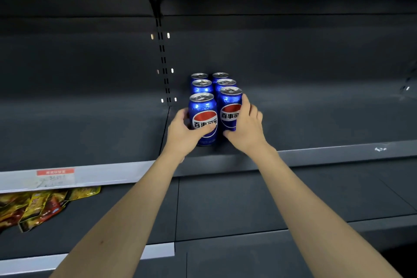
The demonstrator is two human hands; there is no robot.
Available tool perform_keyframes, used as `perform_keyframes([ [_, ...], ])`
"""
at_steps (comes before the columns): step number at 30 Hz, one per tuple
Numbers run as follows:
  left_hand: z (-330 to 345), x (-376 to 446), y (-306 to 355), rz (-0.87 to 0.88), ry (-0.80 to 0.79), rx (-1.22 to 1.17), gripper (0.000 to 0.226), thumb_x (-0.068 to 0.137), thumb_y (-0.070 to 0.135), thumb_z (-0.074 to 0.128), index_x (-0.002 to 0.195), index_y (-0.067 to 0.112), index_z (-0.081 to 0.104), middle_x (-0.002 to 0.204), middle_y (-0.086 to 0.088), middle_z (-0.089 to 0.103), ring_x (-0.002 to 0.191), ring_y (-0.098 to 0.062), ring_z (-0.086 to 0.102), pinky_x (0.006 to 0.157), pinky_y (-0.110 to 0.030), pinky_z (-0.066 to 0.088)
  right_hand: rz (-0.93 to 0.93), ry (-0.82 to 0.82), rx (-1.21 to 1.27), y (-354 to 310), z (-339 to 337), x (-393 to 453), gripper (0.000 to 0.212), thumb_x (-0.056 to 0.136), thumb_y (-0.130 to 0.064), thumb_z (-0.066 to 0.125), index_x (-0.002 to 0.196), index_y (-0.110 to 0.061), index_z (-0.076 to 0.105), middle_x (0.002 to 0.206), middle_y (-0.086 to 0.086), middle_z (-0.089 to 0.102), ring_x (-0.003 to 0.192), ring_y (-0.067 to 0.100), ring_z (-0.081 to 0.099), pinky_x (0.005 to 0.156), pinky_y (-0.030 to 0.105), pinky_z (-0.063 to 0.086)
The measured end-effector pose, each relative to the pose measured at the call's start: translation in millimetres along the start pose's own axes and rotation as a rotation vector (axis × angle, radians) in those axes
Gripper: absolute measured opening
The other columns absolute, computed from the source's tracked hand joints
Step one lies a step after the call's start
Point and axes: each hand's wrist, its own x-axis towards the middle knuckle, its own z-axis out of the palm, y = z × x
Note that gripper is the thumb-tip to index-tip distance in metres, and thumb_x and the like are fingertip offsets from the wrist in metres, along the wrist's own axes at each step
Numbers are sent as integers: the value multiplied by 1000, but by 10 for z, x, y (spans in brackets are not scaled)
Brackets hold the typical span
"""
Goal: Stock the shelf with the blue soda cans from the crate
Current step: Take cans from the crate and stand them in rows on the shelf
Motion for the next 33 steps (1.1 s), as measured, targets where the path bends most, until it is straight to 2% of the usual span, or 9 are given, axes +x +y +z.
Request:
perform_keyframes([
  [5,61,135,-61,-18,-59,-25,72,61,23,87,120,26,47,119,3,62,106,-13,62,92,-43,52,33,-10,179,53,79,5,108,77,-15,75,151,-15,-4,144,12,35,131,30,34,106,38,31],
  [8,84,191,-79,-13,-50,-34,71,68,16,83,129,19,47,118,5,63,107,-11,61,92,-36,52,90,-17,221,79,93,34,106,79,-16,74,152,-14,-3,147,11,31,133,29,35,106,40,35],
  [11,82,226,-61,1,-55,-7,67,72,14,80,132,18,49,116,5,64,106,-9,61,86,-25,51,130,-59,274,127,122,59,98,79,-25,76,151,-14,9,149,7,33,135,26,36,106,41,38],
  [14,77,254,-58,-3,-75,11,65,75,14,78,132,19,49,116,4,65,106,-10,61,86,-26,51,139,-54,276,148,113,102,77,77,-31,77,138,-11,33,138,7,45,126,25,46,101,41,43],
  [17,91,277,-69,-13,-71,13,67,76,13,77,135,19,46,118,3,64,106,-10,61,85,-25,50,130,-72,266,173,64,141,71,78,-32,77,134,-11,38,135,5,50,122,23,49,98,38,44],
  [24,108,278,-98,-16,-93,36,72,78,17,76,140,24,40,121,8,61,109,-7,58,94,-31,49,114,-70,268,193,73,97,73,79,-33,75,137,-13,37,137,3,49,123,20,50,100,39,45],
  [28,124,246,-79,-63,-85,65,66,79,18,75,136,23,43,120,6,61,112,-11,57,97,-35,47,141,-76,267,149,62,65,78,77,-35,76,140,-14,35,138,2,49,125,20,48,102,40,44],
  [31,141,207,7,-128,-74,176,60,78,15,75,130,15,44,123,-2,59,111,-17,56,96,-34,46,167,-70,257,106,33,23,96,73,-42,78,148,-13,23,147,5,40,134,25,38,108,45,37],
  [33,154,136,103,-160,-29,245,57,78,15,74,126,10,44,126,-7,57,113,-21,55,95,-33,46,185,-78,211,80,-14,-27,102,77,-43,75,151,-10,13,153,9,29,139,28,28,113,43,30],
])
